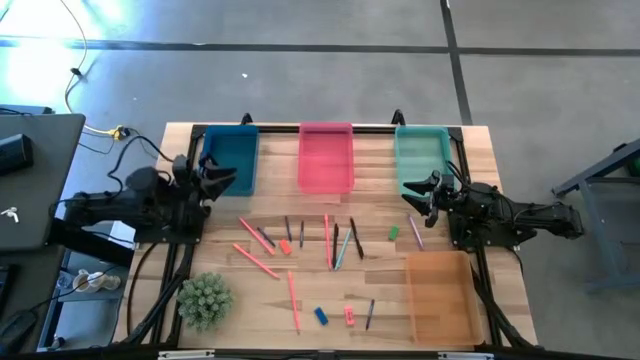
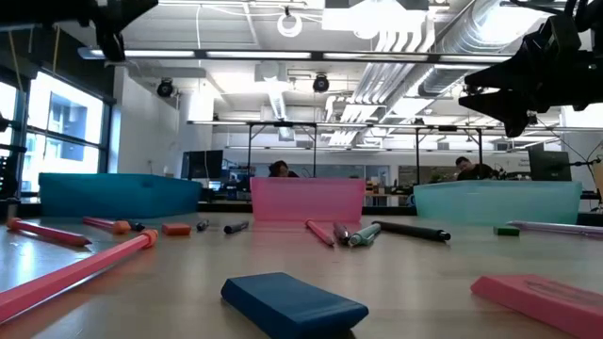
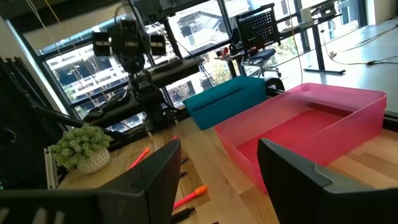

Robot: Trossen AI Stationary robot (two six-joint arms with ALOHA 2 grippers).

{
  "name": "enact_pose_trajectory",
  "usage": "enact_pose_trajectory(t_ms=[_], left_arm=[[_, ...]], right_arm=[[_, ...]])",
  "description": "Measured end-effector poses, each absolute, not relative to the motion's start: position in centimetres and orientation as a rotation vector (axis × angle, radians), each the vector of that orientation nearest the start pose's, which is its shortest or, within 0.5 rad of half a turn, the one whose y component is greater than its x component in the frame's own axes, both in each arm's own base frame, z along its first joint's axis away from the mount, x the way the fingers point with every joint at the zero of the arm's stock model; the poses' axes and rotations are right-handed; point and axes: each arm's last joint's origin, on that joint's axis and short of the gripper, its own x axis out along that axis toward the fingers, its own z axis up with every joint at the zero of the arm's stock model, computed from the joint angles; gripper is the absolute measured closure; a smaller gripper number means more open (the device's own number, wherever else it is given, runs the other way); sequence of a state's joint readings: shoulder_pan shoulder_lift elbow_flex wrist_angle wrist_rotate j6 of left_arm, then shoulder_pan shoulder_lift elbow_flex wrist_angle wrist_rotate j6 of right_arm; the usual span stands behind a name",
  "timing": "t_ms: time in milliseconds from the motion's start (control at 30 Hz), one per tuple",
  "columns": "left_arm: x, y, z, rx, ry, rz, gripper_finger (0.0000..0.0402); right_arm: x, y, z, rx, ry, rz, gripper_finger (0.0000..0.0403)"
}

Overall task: Sort crayons/erasers/pens/pencils in bins
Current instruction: Put the pink pencil into the blue bin

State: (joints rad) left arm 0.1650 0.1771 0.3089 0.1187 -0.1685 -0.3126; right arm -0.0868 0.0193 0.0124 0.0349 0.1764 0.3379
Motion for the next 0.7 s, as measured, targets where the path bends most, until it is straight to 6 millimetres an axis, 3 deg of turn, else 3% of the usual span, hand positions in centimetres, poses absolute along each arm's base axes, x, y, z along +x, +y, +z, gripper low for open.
enact_pose_trajectory(t_ms=[367,700], left_arm=[[10.1,1.9,32.0,-0.217,0.129,0.269,0.0277],[13.2,1.9,32.0,-0.267,0.46,0.135,0.0277]], right_arm=[[9.7,-1.4,17.0,0.337,-0.072,-0.256,0.0199],[9.7,-1.4,17.0,0.337,-0.072,-0.256,0.0199]])
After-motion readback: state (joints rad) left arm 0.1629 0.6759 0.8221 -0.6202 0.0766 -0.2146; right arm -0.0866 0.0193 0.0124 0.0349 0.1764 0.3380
